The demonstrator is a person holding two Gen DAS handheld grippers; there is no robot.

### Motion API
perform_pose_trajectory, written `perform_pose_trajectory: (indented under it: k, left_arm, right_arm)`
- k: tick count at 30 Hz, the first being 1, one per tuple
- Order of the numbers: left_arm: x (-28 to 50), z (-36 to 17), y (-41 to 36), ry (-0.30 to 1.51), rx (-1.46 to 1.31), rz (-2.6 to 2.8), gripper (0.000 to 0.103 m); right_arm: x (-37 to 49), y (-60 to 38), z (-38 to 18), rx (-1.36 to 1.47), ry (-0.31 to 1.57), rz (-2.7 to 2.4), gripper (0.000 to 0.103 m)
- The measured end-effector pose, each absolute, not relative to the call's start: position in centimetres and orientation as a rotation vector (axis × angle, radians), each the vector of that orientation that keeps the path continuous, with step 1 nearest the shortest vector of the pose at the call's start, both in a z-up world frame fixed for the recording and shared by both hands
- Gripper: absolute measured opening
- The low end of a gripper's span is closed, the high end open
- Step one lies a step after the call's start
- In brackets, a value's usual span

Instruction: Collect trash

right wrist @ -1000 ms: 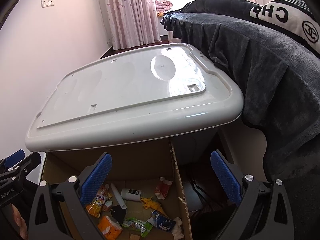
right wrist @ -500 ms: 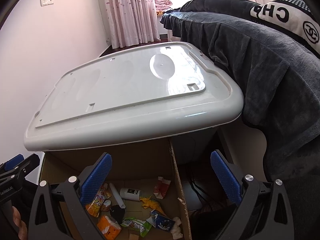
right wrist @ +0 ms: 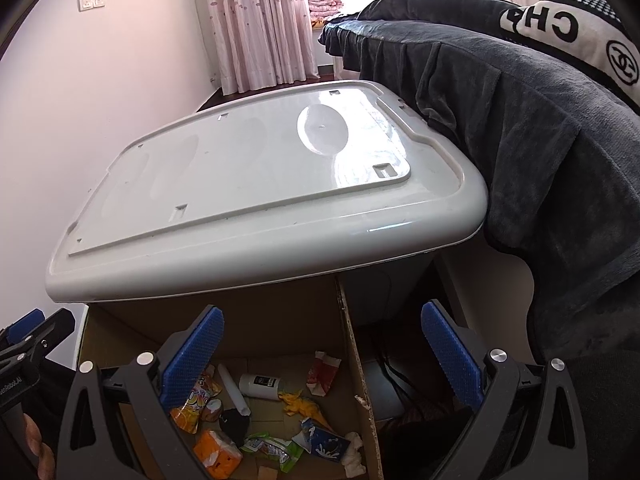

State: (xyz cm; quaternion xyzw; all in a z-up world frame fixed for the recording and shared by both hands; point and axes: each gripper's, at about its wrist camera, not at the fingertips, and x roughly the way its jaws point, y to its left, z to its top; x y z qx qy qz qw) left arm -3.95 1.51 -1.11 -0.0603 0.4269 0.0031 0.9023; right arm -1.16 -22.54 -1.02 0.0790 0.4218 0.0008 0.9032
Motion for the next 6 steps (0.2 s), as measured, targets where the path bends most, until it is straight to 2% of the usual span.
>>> perform_pose_trajectory:
  k: [6]
  left_arm:
    - [-3.76, -1.34, 1.88, 0.893, -0.134, 0.008, 0.095]
  right_arm:
    - [-1.11, -22.64, -0.92, 0.161, 0.869, -0.002, 0.098]
